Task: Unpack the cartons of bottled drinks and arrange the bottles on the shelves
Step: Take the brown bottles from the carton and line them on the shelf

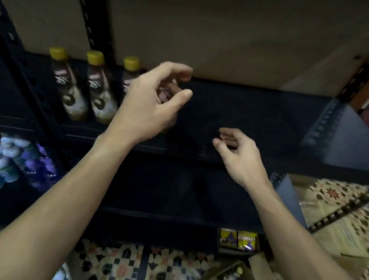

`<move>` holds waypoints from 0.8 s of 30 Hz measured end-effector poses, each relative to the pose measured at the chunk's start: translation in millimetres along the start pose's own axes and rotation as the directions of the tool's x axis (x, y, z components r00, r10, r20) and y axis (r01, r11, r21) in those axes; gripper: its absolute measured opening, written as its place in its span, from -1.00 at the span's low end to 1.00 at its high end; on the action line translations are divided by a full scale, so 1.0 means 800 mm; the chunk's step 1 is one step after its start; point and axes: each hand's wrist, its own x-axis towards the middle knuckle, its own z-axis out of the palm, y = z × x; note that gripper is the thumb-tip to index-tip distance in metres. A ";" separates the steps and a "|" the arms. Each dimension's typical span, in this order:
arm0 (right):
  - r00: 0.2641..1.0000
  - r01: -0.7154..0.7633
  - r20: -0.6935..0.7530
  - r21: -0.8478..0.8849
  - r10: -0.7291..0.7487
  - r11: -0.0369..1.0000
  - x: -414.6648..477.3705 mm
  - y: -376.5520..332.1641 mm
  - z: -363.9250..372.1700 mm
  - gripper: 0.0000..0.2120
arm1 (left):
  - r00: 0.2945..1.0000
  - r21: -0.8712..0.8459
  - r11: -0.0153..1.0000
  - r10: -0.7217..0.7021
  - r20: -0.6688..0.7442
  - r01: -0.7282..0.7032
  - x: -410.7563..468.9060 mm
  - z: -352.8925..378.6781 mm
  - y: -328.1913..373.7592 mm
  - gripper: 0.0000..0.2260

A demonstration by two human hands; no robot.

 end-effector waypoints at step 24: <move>0.678 -0.719 -0.317 -0.101 0.663 0.688 -0.302 0.325 -0.079 -0.72 | 0.333 -0.008 0.959 -0.090 0.939 0.284 -0.258 0.447 -0.114 -0.82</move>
